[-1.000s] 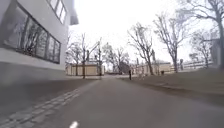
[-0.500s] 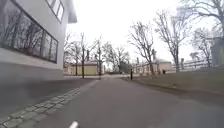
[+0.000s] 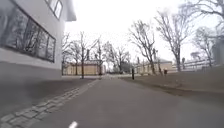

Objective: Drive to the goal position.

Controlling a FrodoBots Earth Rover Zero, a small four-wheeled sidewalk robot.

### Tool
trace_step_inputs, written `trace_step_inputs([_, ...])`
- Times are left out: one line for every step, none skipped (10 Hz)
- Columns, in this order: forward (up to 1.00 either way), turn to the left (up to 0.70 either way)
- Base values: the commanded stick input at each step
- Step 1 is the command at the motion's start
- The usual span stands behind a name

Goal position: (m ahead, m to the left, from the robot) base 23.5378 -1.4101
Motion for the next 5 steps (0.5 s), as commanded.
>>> trace_step_inputs([1.0, 0.0])
trace_step_inputs([1.0, 0.0])
trace_step_inputs([1.0, 0.0])
trace_step_inputs([1.0, 0.0])
trace_step_inputs([1.0, 0.0])
